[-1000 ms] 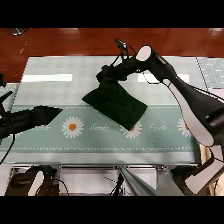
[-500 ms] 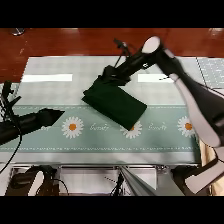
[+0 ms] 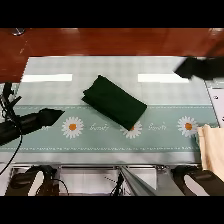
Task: Fold the shirts.
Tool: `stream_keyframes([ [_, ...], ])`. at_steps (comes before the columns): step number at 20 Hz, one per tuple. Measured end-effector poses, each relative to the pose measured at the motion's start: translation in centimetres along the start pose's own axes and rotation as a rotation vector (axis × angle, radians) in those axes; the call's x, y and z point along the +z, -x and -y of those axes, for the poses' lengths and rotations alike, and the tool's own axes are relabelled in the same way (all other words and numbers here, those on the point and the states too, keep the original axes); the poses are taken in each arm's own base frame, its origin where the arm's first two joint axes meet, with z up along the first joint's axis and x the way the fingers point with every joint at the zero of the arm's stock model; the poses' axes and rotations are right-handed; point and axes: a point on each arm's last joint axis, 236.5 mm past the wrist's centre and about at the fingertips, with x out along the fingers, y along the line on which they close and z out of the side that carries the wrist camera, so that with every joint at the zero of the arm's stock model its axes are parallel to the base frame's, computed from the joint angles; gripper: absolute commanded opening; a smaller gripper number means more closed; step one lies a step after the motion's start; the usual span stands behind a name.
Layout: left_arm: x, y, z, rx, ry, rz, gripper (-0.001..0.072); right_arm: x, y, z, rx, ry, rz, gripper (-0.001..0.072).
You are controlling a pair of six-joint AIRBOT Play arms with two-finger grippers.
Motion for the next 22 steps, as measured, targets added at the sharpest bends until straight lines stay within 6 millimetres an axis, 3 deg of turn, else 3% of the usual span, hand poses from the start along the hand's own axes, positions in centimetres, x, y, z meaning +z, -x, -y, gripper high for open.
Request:
stream_keyframes([
  [1,-0.2,-0.1,-0.1,0.001,0.003,-0.003,0.0023,-2.0,-0.3,1.8,-0.039,-0.071,0.018,0.0625],
  [3,-0.6,-0.3,-0.5,0.004,0.014,-0.014,0.0023,-7.4,-2.8,4.2,-0.069,-0.223,-0.007,0.0625],
  [5,-1.1,-0.5,-0.8,0.007,0.024,-0.024,0.0023,-13.0,-6.3,4.0,-0.011,-0.368,-0.084,0.0626],
  [8,-1.5,-0.7,-1.1,0.009,0.032,-0.033,0.0023,-17.8,-10.3,2.0,0.112,-0.52,-0.184,0.0626],
  [13,-1.5,-0.9,-1.4,0.014,0.038,-0.028,0.0023,-20.8,-14.9,-1.6,0.277,-0.658,-0.344,0.0625],
  [20,-1.4,-0.9,-1.4,0.015,0.046,-0.024,0.0023,-21.3,-20.5,-7.0,0.376,-0.634,-0.526,0.0603],
  [21,-1.4,-0.9,-1.4,0.015,0.049,-0.024,0.0023,-21.1,-21.1,-7.7,0.384,-0.62,-0.538,0.0483],
  [22,-1.4,-0.9,-1.4,0.014,0.049,-0.024,0.0023,-20.8,-21.7,-8.2,0.387,-0.596,-0.542,0.0247],
])
